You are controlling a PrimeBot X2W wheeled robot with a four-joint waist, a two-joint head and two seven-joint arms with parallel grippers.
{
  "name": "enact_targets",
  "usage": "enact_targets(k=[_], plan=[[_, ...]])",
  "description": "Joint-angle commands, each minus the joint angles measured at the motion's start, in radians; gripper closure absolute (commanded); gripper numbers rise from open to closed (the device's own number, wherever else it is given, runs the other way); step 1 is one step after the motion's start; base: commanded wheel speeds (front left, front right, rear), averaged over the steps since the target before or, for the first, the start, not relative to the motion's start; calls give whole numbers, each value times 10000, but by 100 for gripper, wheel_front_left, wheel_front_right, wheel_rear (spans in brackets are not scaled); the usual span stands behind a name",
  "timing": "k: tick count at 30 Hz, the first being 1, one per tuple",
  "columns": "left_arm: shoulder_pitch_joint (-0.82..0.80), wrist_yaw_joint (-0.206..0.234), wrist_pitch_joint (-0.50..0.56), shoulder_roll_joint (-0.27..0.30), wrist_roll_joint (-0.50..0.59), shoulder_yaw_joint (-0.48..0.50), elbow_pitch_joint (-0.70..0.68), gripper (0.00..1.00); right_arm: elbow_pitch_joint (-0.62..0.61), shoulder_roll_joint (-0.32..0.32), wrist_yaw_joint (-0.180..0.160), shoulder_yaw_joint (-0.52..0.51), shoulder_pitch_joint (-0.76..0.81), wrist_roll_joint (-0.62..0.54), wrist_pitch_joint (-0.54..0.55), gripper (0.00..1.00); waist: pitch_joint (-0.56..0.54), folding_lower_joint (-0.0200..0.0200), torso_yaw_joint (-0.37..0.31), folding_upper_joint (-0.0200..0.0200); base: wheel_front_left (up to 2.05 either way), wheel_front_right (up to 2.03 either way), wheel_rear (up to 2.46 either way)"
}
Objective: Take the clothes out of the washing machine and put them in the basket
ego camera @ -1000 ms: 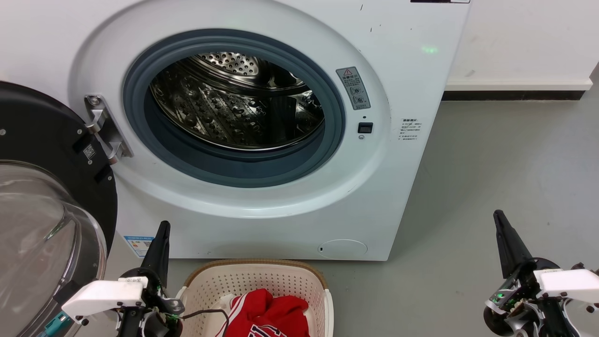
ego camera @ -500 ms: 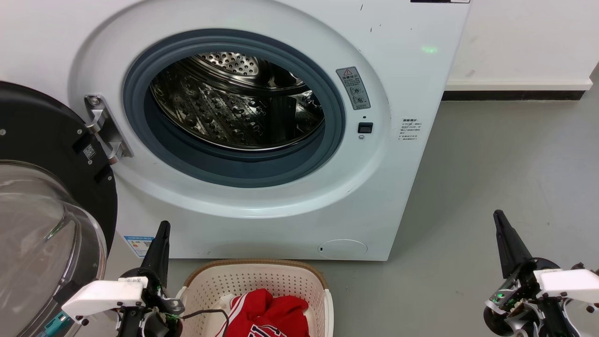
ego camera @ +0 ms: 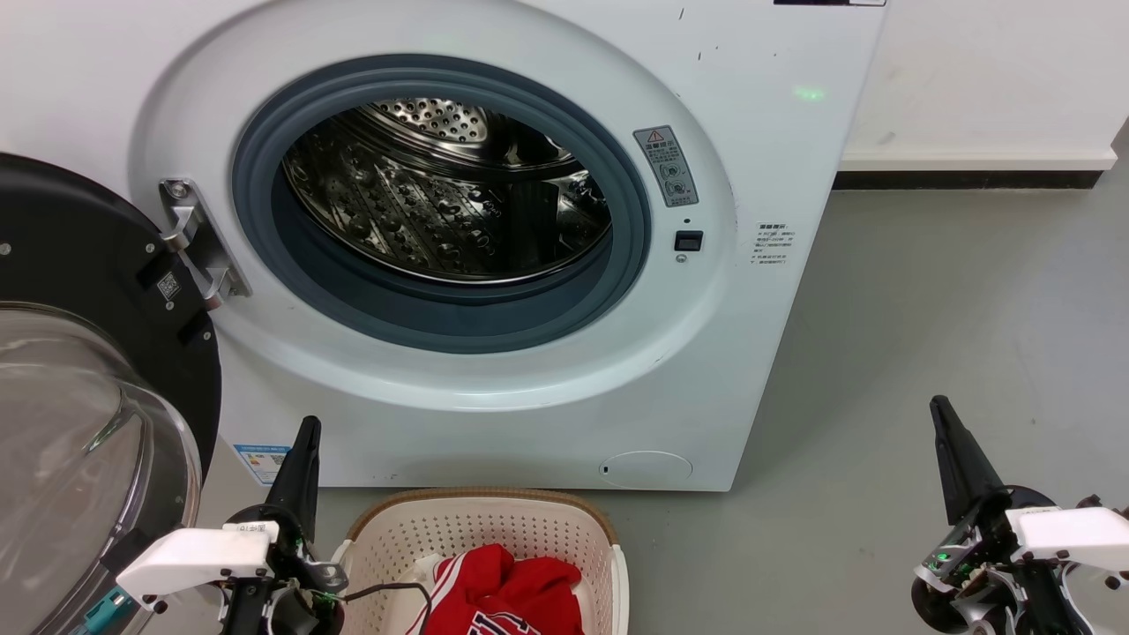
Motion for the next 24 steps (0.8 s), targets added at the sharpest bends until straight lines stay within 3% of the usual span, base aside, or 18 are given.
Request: enact_targets(k=[1,24], plan=[[-61,-47,27,-16,-35,33,4,100,12,-51,0,-6,-115,42,10,100,0,1,0,0,0,0,0],[-60,-47,25,-16,-35,32,3,100,12,-51,0,-6,-115,41,10,100,0,1,0,0,0,0,0]])
